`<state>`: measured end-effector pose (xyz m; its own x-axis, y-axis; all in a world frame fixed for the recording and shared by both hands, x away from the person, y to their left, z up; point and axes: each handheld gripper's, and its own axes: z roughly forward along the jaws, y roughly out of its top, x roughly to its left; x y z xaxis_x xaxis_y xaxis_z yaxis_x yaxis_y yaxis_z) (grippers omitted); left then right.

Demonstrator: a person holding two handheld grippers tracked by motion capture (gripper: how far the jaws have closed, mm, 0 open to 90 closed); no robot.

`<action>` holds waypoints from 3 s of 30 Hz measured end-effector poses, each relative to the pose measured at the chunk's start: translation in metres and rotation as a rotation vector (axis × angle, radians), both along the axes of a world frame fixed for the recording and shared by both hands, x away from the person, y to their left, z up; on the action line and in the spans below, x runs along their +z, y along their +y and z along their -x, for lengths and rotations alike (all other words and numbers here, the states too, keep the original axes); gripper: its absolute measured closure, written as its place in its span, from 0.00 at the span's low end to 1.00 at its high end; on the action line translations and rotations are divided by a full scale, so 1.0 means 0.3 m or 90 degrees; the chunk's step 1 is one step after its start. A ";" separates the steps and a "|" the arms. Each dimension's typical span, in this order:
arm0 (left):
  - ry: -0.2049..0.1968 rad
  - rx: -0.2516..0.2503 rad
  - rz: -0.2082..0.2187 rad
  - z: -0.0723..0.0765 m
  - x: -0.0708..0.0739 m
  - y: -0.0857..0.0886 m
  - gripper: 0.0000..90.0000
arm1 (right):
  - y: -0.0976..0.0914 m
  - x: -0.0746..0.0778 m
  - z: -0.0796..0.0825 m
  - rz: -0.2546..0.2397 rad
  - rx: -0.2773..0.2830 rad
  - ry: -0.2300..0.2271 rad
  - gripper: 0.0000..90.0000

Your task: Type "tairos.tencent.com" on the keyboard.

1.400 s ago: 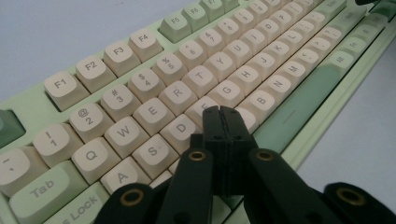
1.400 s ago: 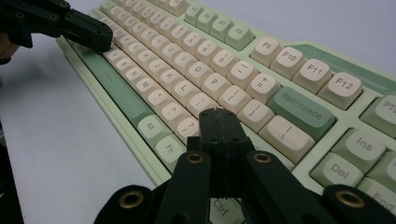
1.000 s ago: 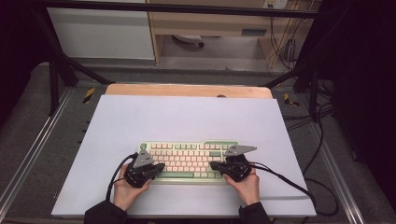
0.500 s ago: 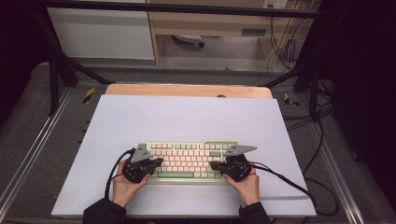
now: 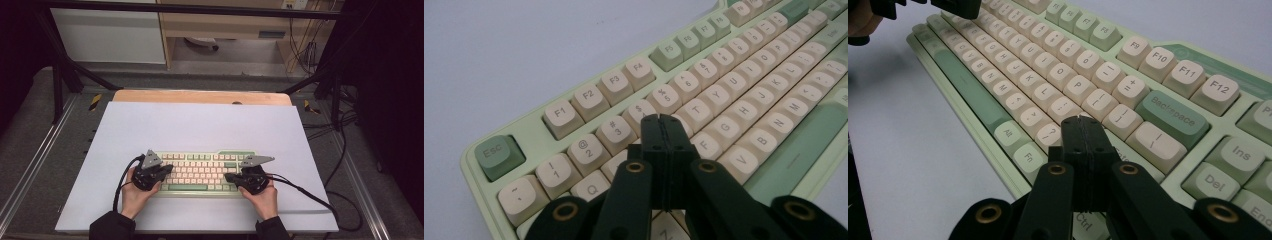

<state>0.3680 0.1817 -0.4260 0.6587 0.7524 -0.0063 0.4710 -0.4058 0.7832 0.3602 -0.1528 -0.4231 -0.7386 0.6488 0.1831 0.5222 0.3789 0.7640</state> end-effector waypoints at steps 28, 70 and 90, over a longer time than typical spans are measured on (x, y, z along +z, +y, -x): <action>-0.003 -0.004 0.006 -0.003 -0.010 0.001 1.00 | -0.001 0.005 0.003 -0.001 -0.002 -0.004 1.00; 0.000 -0.002 0.034 0.069 0.009 0.118 1.00 | 0.260 0.013 -0.008 -0.012 0.066 0.000 1.00; 0.002 -0.002 0.032 0.067 0.005 0.117 1.00 | 0.314 -0.034 -0.032 -0.007 0.068 0.014 1.00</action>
